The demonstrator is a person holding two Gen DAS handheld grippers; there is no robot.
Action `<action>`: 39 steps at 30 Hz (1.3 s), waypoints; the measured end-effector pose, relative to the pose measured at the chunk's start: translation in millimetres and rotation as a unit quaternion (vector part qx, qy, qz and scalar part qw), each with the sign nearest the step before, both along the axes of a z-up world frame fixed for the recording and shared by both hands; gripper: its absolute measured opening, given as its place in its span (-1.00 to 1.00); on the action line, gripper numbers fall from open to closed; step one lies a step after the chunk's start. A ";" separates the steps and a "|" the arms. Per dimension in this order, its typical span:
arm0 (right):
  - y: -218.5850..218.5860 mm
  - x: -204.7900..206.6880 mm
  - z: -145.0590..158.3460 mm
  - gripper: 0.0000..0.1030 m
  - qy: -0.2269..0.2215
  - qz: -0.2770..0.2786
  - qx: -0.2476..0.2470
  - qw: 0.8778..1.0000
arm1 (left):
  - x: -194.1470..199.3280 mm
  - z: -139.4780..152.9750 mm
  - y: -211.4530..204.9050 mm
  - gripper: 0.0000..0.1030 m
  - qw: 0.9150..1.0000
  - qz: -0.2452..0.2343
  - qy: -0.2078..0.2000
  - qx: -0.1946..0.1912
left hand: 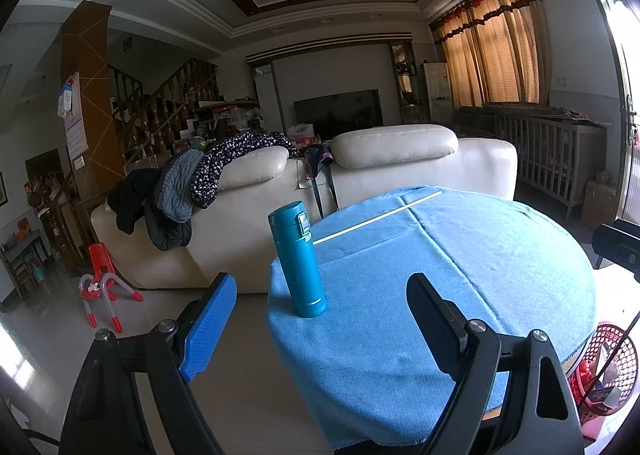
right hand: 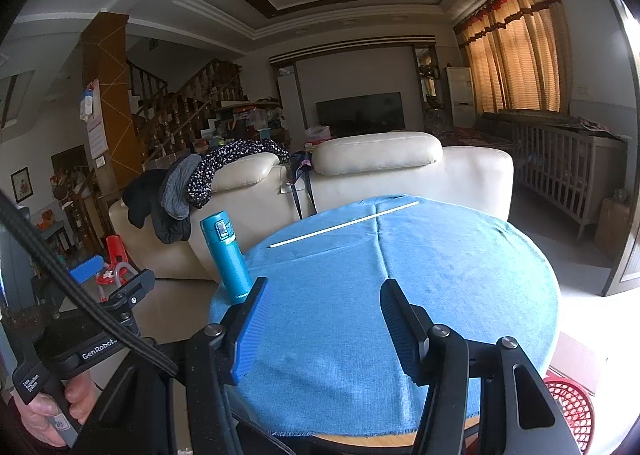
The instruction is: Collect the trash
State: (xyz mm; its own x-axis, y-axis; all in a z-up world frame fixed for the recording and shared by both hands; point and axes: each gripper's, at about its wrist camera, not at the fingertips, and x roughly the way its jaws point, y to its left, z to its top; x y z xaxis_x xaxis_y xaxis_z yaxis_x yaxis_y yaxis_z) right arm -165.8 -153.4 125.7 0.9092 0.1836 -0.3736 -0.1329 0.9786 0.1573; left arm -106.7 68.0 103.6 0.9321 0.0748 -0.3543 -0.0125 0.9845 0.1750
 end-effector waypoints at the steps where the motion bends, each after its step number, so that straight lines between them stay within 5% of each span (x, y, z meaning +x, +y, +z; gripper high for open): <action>1: -0.5 -0.5 0.0 0.16 0.000 0.000 0.001 1.000 | 0.0 0.5 -0.1 0.70 1.000 0.001 0.000 0.000; 39: -3.0 -1.0 -0.1 0.16 0.000 -0.001 0.003 1.000 | -2.0 0.5 -5.0 0.70 1.000 -0.002 -0.003 0.001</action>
State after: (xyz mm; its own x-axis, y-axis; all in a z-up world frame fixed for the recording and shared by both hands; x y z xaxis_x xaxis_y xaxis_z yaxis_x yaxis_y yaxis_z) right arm -166.9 -156.5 125.6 0.9094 0.1842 -0.3729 -0.1309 0.9778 0.1636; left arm -108.6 63.0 104.1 0.9343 0.0716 -0.3493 -0.0093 0.9842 0.1768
